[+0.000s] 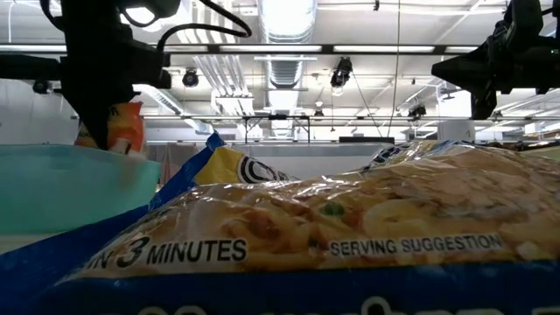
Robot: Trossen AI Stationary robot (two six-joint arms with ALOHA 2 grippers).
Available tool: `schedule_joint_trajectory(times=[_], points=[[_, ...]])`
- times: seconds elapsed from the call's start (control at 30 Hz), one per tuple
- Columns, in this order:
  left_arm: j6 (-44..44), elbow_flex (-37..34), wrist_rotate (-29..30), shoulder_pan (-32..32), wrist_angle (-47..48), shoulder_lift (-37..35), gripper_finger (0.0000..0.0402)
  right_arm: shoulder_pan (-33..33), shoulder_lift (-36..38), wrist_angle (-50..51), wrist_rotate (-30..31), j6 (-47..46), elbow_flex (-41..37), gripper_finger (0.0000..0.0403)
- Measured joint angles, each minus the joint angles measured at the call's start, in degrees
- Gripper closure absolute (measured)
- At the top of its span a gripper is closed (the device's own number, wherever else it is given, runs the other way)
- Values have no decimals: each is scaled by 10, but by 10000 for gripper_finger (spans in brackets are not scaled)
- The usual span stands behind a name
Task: Sort Maruchan noodles
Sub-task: Put the orange noodle pack into the green bin
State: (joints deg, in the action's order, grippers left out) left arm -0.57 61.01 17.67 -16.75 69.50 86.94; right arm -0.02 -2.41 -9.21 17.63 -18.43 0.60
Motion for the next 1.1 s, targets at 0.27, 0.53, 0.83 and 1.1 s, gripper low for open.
schedule_joint_trajectory(times=[0.27,0.53,0.83,1.1], points=[[-94,-5,4,1,5,0,401,0,0,0,0,0,0,385],[-125,-65,5,1,-37,0,402,0,0,0,0,0,0,385],[-121,-108,30,1,-91,0,401,0,0,0,0,0,0,385],[-127,-85,29,1,-73,-2,384,0,0,0,0,0,0,385]])
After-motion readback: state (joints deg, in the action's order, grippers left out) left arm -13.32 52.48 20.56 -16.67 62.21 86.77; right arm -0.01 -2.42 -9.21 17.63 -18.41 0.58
